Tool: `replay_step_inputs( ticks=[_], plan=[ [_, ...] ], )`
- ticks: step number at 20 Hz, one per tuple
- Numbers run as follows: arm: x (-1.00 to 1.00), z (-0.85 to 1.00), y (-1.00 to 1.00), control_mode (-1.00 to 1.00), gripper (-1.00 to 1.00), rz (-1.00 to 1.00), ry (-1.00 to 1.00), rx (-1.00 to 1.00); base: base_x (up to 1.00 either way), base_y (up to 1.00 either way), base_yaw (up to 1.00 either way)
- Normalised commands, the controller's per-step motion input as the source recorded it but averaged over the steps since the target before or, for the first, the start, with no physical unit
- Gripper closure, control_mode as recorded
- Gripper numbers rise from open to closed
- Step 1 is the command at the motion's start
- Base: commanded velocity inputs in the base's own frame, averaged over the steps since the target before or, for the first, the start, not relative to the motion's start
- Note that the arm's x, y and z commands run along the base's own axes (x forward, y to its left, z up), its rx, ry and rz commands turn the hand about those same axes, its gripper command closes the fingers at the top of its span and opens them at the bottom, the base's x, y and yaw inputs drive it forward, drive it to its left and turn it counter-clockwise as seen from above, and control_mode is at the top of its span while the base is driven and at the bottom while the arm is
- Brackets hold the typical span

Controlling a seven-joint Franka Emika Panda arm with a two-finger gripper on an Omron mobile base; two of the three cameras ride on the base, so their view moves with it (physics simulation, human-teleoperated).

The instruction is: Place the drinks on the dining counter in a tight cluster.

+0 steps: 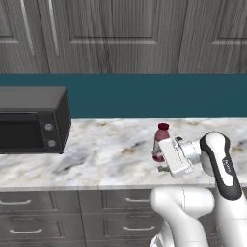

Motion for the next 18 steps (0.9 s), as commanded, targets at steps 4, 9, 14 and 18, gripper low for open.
replay_step_inputs(
  ticks=[4, 9, 14, 18],
  plan=[
    [-0.1, 0.26, 0.0, -1.0, -1.0, -0.3, 0.01, 0.0, 0.0, 0.0, 0.0],
    [-0.23, 0.31, 0.02, -1.0, -1.0, -0.36, 0.06, -0.06, 0.0, 0.0, 0.0],
    [-0.22, 0.29, 0.0, -1.0, -1.0, -0.42, 0.25, -0.07, 0.0, 0.0, 0.0],
    [-0.14, 0.28, -0.02, -1.0, -1.0, -0.49, 0.37, -0.05, 0.0, 0.0, 0.0]
  ],
)
